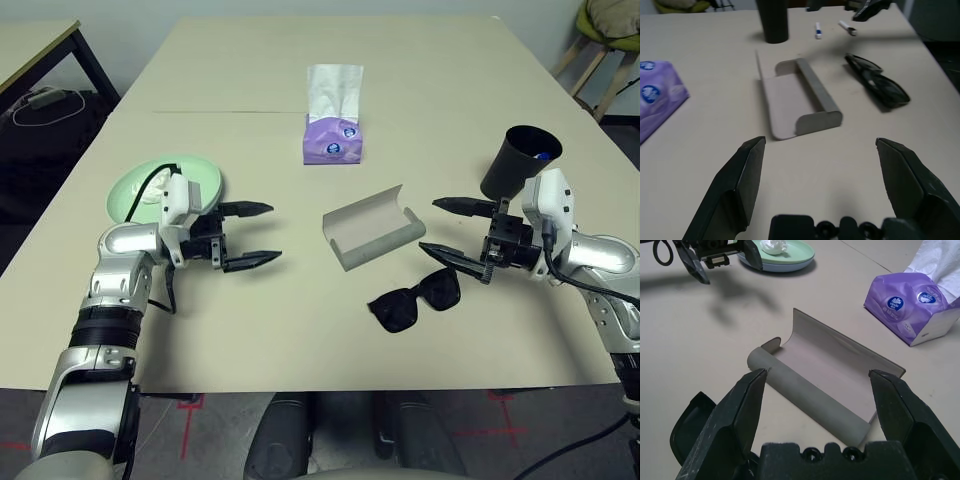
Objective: Organize and tidy the items on the table.
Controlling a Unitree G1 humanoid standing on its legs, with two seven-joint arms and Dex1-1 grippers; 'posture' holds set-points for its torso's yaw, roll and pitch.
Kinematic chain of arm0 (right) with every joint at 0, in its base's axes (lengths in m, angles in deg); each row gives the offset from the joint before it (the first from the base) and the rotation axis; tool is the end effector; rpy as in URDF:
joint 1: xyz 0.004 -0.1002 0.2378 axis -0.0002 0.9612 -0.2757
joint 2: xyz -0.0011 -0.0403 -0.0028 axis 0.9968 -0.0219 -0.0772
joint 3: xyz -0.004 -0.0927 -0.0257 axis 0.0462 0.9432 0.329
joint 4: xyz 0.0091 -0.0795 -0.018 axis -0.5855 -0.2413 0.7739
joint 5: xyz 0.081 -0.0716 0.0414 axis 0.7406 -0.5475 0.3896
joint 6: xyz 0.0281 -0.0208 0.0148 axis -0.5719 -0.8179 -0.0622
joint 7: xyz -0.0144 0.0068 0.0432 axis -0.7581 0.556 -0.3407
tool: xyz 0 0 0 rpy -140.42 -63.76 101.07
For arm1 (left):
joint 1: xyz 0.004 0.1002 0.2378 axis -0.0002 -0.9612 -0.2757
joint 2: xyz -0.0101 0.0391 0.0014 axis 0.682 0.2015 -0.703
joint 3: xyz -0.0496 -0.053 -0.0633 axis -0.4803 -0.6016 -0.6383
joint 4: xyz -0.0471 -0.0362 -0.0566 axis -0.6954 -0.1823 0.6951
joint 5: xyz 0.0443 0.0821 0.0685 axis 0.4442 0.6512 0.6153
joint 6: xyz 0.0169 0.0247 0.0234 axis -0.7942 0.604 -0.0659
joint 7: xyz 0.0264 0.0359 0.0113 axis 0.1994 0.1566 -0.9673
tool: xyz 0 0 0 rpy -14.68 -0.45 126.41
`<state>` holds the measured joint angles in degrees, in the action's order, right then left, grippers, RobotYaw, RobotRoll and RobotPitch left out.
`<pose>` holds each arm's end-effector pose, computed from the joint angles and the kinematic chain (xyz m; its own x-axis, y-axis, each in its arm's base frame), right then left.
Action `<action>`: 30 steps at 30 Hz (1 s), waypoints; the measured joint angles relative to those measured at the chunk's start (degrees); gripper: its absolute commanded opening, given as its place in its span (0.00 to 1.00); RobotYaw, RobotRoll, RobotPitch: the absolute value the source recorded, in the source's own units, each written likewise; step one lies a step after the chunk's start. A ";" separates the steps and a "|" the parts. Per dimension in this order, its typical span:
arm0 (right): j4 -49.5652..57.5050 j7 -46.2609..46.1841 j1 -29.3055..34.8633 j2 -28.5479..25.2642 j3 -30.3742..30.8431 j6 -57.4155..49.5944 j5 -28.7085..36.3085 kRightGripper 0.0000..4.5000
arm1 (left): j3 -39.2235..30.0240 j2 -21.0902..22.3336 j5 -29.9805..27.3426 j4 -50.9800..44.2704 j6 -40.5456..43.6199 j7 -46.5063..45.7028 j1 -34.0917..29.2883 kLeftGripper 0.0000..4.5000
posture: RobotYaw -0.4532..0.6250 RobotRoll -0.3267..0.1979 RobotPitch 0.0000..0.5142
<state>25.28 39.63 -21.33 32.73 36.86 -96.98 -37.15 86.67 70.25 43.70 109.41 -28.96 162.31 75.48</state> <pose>0.2598 -0.2430 0.1705 0.4782 0.8710 -0.1129 -0.8532 0.4303 -0.2948 0.2960 0.2771 0.1565 0.1746 -0.9678 -0.1815 0.9586 0.1250 0.2560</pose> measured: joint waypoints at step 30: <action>18.86 2.24 -10.62 -15.07 14.82 -18.40 -12.35 1.00 | 2.62 -0.26 -1.39 -8.60 4.54 0.42 -1.31 0.99 | 0.50 0.62 0.34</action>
<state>44.15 41.88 -31.95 17.66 51.67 -115.39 -49.50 89.29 69.99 42.32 100.81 -24.42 162.73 74.16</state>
